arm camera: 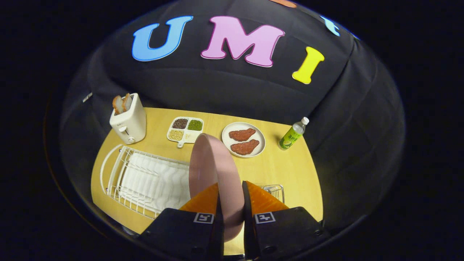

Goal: Take the plate from the dish rack, then take the spoon from the basket and place it into the plate.

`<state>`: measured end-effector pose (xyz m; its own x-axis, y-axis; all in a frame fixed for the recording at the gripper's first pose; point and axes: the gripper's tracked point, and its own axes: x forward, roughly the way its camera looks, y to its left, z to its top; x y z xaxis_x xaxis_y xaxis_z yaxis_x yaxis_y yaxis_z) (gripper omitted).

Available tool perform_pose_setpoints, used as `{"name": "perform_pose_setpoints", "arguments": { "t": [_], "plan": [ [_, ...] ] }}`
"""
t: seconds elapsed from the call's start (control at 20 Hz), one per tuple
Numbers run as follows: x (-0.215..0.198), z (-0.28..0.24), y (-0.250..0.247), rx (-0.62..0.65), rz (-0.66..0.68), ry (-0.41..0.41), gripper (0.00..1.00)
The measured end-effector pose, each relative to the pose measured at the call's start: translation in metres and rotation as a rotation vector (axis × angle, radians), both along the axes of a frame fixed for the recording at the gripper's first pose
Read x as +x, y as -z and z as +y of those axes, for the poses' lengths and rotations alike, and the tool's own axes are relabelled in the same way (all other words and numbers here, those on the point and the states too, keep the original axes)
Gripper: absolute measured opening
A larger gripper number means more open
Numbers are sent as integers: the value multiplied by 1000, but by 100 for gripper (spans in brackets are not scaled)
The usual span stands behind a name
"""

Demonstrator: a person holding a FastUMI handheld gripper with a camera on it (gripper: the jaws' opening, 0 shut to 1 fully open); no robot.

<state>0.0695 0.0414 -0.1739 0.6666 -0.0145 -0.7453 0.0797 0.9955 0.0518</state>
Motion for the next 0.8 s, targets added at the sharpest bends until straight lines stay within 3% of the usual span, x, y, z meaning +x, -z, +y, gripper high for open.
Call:
{"name": "perform_pose_setpoints", "arguments": {
  "t": [0.2, 0.5, 0.8],
  "plan": [
    [-58, -7, 3, 244, 1, 56, 26],
    [-148, -5, 34, 488, 70, 111, 26],
    [-217, 18, 96, 624, 192, 119, 26]
  ]
}}
